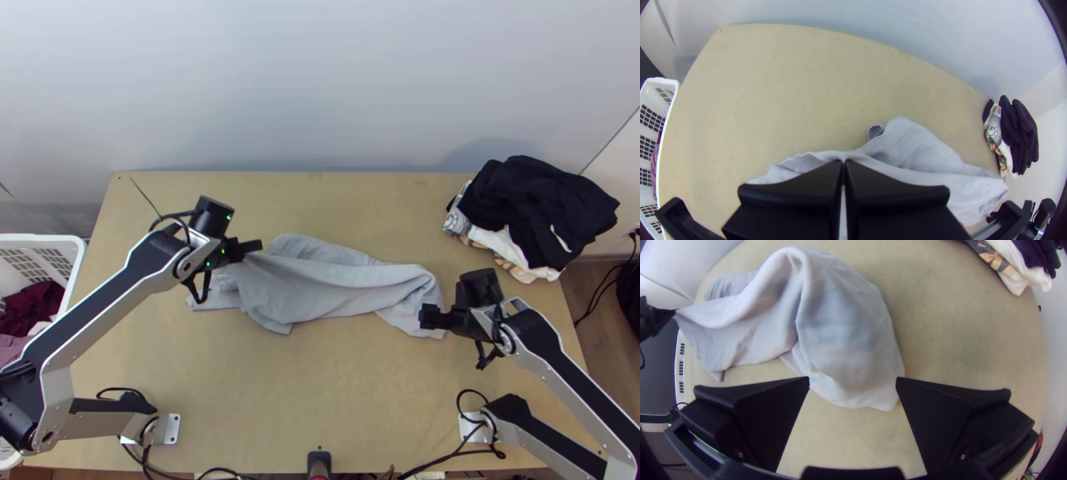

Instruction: Fold the t-shirt

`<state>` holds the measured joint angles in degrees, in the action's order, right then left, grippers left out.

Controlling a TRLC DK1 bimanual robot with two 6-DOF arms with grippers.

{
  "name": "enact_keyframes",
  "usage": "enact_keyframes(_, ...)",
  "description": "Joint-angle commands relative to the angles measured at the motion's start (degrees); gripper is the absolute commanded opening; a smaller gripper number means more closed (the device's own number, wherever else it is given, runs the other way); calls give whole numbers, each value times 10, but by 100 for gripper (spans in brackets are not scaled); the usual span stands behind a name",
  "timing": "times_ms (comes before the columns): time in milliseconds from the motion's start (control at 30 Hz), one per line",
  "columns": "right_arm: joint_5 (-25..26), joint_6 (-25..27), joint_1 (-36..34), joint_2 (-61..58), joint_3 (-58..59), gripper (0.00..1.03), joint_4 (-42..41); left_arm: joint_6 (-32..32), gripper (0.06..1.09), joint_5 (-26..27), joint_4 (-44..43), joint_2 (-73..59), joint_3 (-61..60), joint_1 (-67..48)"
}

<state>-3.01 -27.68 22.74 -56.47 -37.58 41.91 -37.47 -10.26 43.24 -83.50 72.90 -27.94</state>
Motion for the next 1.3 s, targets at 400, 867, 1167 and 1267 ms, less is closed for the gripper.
enact_keyframes(400,-8,0,13,-147,15,3,-171,22,10,-4,40,-15,119,41)
enact_keyframes(867,-7,47,-96,-113,-282,3,-26,50,10,-5,54,-19,284,116)
enact_keyframes(1167,54,70,-106,-115,-448,3,18,78,10,-45,49,-6,412,151)
enact_keyframes(1267,123,97,-82,-105,-490,3,14,83,10,-64,44,2,451,156)
